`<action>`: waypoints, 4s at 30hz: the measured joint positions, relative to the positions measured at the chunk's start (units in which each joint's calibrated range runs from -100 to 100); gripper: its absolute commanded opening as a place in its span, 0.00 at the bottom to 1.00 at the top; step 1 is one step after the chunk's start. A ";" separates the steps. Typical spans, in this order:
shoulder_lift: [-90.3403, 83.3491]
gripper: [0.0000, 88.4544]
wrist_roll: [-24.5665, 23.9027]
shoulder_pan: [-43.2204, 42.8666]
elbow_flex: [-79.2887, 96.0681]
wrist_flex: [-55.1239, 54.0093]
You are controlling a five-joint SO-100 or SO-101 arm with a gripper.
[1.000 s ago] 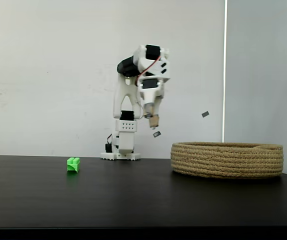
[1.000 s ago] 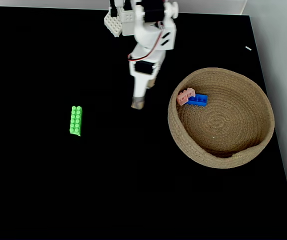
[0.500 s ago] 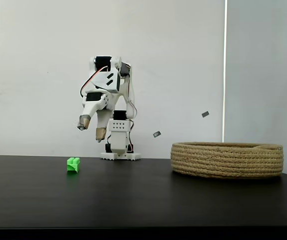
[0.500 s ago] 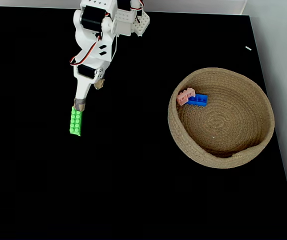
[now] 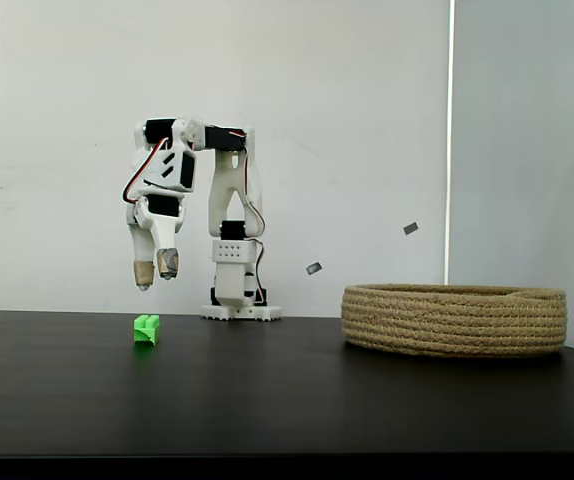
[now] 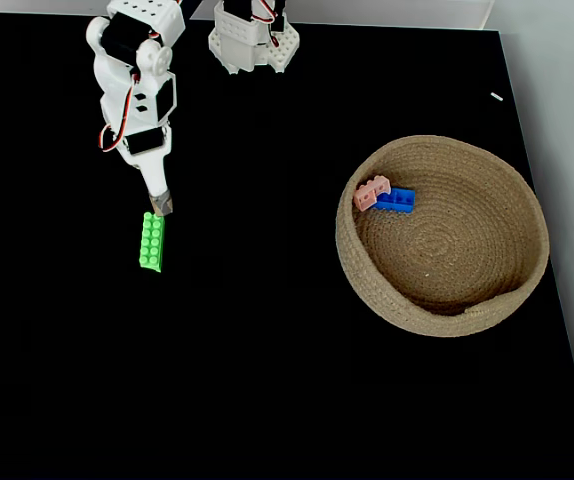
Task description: Place the lego blocks in the tray
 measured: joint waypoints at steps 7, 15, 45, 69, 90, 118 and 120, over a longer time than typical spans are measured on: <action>7.89 0.38 8.50 1.79 -15.20 5.28; 16.79 0.37 10.40 1.71 -22.62 4.71; 26.63 0.39 6.84 -3.34 -25.54 1.22; 29.09 0.25 8.64 -1.30 -26.25 -2.60; 26.89 0.00 6.50 -3.75 -24.13 0.73; -9.67 0.00 -33.75 -51.95 -9.90 1.30; -9.67 0.01 -36.19 -53.75 -8.57 -2.35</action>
